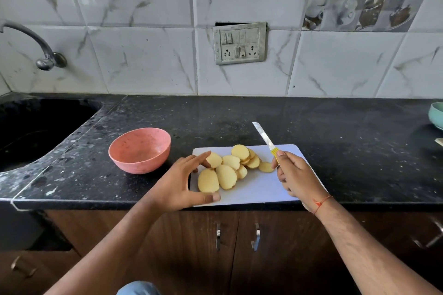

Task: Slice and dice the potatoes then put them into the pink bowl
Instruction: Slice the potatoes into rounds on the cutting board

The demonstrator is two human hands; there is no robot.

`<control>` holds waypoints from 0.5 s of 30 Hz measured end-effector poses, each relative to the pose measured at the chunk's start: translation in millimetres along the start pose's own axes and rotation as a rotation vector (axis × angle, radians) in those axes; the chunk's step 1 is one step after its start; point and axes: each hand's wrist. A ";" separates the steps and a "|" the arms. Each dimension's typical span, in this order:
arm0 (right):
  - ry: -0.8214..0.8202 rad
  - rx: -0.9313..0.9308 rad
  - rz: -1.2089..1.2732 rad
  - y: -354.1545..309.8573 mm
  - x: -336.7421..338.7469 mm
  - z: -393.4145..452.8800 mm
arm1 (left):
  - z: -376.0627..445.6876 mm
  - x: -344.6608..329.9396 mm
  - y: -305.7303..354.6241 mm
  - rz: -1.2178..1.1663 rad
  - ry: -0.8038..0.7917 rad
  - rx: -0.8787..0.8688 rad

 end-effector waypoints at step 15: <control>-0.007 0.000 0.017 -0.7 0.1 0.6 | 2.4 -1.1 -5.4 -0.120 0.147 0.038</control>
Point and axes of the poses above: each hand's wrist, its own z-axis towards the middle knuckle, its own x-axis out of the back of the hand, y = z × x, and after that the axes turned 2 degrees about x, right-handed
